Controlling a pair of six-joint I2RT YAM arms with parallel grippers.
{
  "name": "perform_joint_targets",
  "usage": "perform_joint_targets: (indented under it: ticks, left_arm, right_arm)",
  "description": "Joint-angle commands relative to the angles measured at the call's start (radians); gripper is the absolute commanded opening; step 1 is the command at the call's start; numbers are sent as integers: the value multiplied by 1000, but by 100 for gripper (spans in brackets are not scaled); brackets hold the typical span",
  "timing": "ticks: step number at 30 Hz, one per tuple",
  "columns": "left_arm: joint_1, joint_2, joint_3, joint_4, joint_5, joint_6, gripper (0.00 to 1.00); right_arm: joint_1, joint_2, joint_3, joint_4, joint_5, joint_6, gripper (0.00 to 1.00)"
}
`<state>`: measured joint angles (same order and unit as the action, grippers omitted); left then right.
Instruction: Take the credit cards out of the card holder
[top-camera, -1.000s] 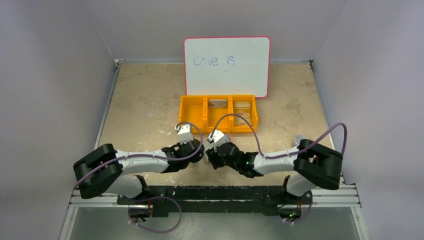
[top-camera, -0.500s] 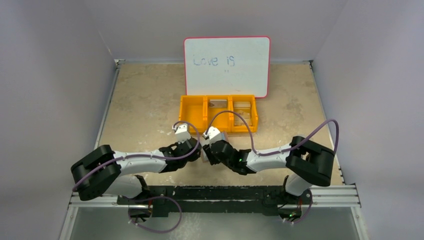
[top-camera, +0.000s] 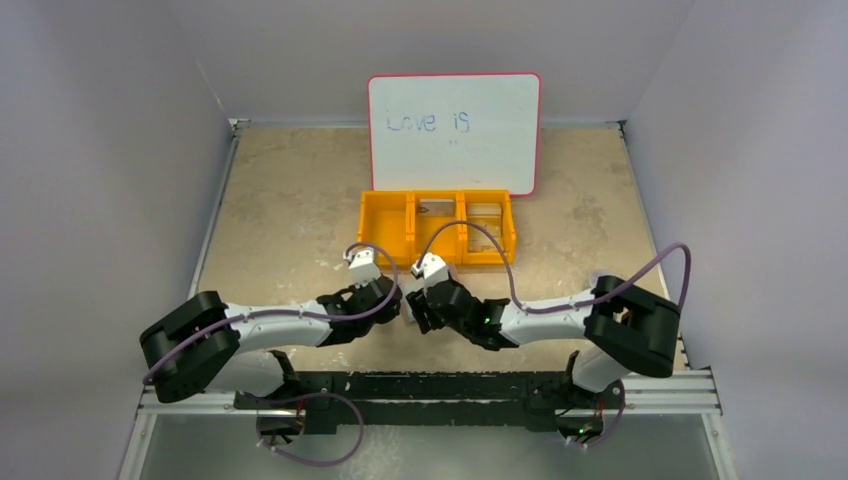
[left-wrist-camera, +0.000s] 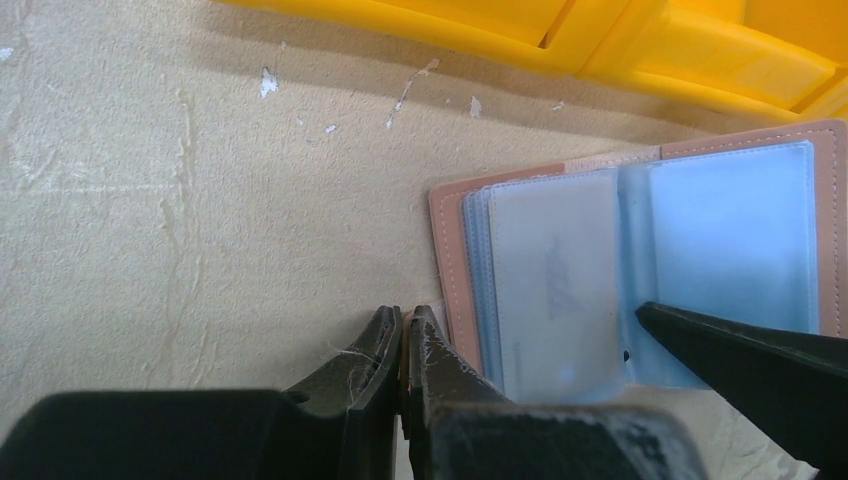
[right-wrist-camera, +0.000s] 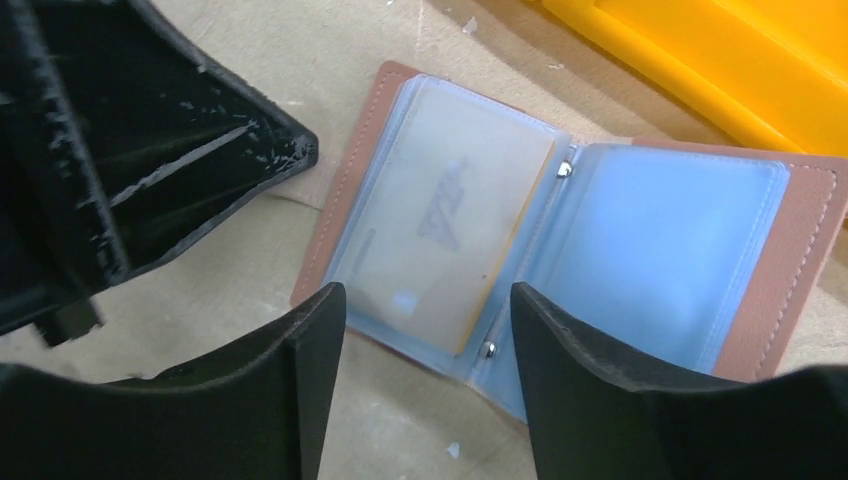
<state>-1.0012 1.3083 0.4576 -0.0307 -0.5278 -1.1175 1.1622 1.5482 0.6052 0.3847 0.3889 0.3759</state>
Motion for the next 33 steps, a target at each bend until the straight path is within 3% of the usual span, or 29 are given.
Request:
perform_joint_targets:
  ticks: [1,12,18,22,33]
  left_arm:
    - [7,-22,-10,31,-5,-11,0]
    - [8,-33,-7,21,-9,-12,0]
    - [8,-35,-9,13,-12,-13,0]
    - [7,-28,-8,15,-11,-12,0]
    - [7,-22,-2,13,-8,-9,0]
  right_arm:
    - [1,-80,-12,-11,-66,-13,67]
    - [1,73,38,-61,-44,-17,67]
    - [1,46,17,-41,-37,-12,60]
    - [-1,12,12,-33,-47,-1,66]
    - [-96,-75,-10,-24,-86,61,61]
